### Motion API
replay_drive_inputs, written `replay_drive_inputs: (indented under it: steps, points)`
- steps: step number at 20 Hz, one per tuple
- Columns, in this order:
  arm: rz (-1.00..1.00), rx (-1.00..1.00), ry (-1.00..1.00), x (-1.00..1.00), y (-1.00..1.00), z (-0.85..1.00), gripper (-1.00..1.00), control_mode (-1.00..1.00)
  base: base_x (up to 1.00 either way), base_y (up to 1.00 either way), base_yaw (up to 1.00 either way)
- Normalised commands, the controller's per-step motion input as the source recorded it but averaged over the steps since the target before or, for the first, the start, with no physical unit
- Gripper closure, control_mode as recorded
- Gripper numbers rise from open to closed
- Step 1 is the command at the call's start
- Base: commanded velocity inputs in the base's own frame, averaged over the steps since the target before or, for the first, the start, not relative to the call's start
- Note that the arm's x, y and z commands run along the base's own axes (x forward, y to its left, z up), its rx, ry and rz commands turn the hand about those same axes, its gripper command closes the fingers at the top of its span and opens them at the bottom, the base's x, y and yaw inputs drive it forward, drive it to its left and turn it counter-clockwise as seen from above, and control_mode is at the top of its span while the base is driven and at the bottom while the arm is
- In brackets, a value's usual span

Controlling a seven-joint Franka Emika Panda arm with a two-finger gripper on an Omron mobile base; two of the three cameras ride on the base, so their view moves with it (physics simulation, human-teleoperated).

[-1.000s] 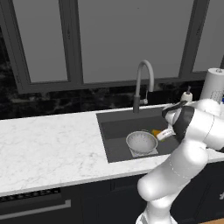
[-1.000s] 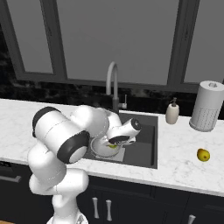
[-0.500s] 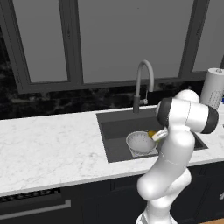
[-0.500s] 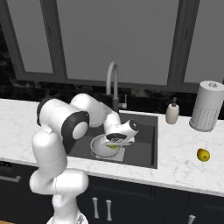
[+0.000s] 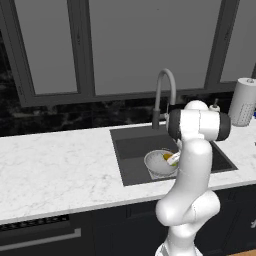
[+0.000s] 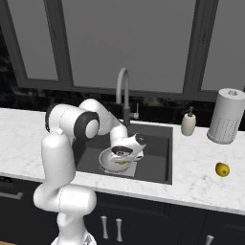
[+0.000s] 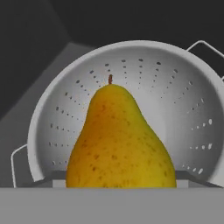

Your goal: Put the colander in the sink, put the pear, pear in the colander, and turn on the sink faucet and pour water over the colander.

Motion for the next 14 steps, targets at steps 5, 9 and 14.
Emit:
replay_drive_inputs:
  steps: [5,9,14]
  points:
    - [0.0,-0.01,0.0,0.3,0.01,-0.32,1.0,-1.0,0.0,0.0,0.0]
    - [0.0,-0.01,0.0,0.23,0.09,-0.21,1.0,-1.0,0.0,0.0,0.0]
    - [0.0,-0.01,0.0,0.12,0.18,-0.08,-1.0,-1.0,0.0,0.0,0.0]
